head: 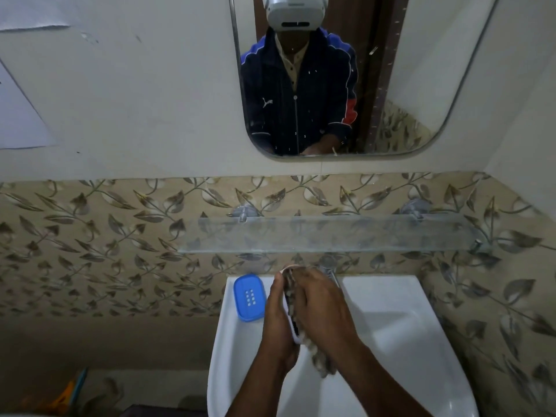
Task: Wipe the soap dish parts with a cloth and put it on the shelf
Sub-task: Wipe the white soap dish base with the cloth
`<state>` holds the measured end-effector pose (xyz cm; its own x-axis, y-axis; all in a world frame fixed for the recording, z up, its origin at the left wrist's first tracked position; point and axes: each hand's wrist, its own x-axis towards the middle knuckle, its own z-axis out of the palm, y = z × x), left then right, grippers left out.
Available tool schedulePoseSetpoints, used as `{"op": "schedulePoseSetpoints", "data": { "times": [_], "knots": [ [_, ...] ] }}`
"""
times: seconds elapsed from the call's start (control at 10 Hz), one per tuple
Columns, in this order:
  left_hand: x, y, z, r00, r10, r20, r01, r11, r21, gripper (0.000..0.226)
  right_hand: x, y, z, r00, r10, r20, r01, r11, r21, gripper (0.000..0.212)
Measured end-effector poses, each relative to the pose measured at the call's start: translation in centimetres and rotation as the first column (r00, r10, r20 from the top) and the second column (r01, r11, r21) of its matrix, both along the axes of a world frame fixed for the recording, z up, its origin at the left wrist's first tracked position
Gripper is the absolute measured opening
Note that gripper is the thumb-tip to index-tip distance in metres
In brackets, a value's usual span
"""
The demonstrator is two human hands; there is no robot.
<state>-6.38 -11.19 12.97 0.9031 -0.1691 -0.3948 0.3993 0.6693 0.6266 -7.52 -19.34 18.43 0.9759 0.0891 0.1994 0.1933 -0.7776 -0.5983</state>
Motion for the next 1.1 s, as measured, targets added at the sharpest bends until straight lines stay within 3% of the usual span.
{"op": "schedulePoseSetpoints", "data": {
  "times": [0.1,0.2,0.3,0.4,0.5,0.6,0.7,0.8,0.9,1.0,1.1],
  "knots": [
    [1.1,1.8,-0.1,0.997,0.068,0.048,-0.065,0.996,-0.053,0.047,-0.3,-0.8,0.0,0.948,0.315,0.046,-0.316,0.948,0.033,0.029],
    [1.7,2.7,0.8,0.998,0.041,0.058,-0.041,0.999,-0.001,0.059,-0.2,-2.0,0.3,0.888,0.454,-0.076,-0.461,0.874,-0.155,0.033],
    [1.1,1.7,1.4,0.997,-0.025,0.071,0.028,0.999,-0.034,0.052,0.9,-0.7,0.3,0.956,0.254,0.150,-0.208,0.940,-0.269,0.028],
    [1.0,1.6,1.8,0.999,-0.010,0.050,0.007,0.998,0.062,0.050,0.4,0.6,-0.3,0.987,0.052,0.149,-0.002,0.949,-0.314,0.040],
    [1.3,2.1,1.2,0.992,0.129,-0.001,-0.127,0.983,0.132,0.076,-1.6,0.8,0.2,0.999,0.039,0.002,-0.036,0.937,-0.347,0.032],
    [0.8,2.1,0.2,0.990,0.141,-0.018,-0.136,0.978,0.161,0.088,-1.6,-0.4,0.3,0.966,0.110,-0.232,-0.163,0.961,-0.224,0.026],
    [0.3,2.8,-0.5,0.988,0.146,-0.048,-0.143,0.988,0.062,0.072,-0.8,-0.9,0.2,0.887,0.258,-0.383,-0.175,0.955,0.239,0.023],
    [0.8,3.9,-0.4,0.988,0.145,-0.052,-0.140,0.987,0.083,0.077,-1.1,-0.3,0.4,0.898,0.382,-0.217,-0.305,0.898,0.318,0.022],
    [1.4,4.6,-0.9,0.981,0.145,-0.125,-0.128,0.982,0.141,0.105,-1.5,-0.8,0.1,0.872,0.469,-0.144,-0.490,0.827,-0.277,0.022],
    [1.6,4.7,-0.4,0.991,0.090,-0.097,-0.071,0.980,0.185,0.076,-2.3,0.2,-0.7,0.910,0.414,-0.018,-0.322,0.679,-0.660,0.024],
    [1.6,4.4,-0.7,0.995,0.090,-0.042,-0.081,0.980,0.180,0.056,-2.9,1.7,-1.4,0.957,0.265,-0.116,-0.288,0.844,-0.453,0.026]
  ]
}}
